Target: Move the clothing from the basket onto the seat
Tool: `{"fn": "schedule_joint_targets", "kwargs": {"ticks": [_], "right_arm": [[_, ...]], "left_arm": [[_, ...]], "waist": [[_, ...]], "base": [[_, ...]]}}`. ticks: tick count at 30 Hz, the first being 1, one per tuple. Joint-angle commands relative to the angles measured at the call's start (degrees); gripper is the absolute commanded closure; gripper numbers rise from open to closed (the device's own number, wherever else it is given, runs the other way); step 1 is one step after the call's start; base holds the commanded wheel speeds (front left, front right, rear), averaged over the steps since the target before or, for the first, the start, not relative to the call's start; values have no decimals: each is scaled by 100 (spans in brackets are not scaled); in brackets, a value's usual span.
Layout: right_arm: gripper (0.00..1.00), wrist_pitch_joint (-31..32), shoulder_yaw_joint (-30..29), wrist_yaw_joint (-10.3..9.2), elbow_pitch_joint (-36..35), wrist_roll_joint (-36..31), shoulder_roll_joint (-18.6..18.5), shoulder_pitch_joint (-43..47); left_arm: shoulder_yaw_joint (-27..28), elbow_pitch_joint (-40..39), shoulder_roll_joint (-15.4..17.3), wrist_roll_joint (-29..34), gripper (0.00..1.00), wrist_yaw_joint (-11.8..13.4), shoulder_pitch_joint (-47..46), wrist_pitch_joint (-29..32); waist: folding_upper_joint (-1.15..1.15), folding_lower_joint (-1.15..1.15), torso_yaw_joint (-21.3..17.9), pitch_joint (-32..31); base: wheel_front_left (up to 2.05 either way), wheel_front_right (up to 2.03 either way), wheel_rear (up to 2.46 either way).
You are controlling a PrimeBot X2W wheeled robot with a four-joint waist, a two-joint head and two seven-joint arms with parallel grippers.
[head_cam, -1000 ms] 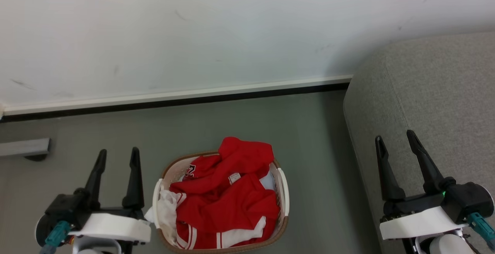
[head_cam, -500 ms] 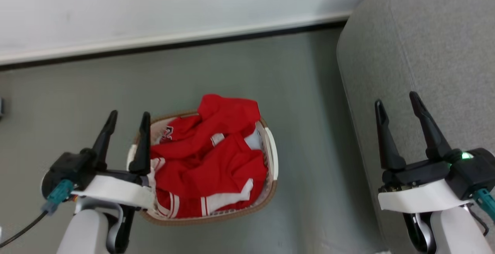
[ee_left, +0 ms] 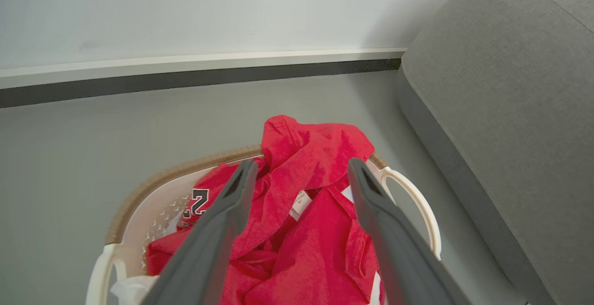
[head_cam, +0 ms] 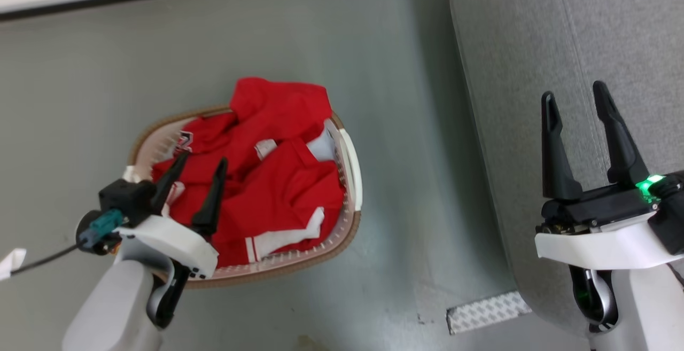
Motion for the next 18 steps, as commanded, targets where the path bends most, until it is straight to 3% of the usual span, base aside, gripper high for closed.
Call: {"fn": "schedule_joint_targets", "kwargs": {"ticks": [1,6,18], "right_arm": [[0,2,-24,-12,-79,68,6,-128],[0,2,-56,-12,-172,117,5,-192],[0,2,-31,-12,-378,299,7,-351]], "left_arm": [[-176,184,127,-153,0,9,-170,-2],[-759,646,288,-589,0,9,-494,104],[-2515,1246,780,-1884,0,9,-1444,1059]], "waist": [[0,-1,-125,206],[0,-1,-234,412],[0,-1,-551,907]], "base": [[0,0,0],[0,0,0],[0,0,0]]}}
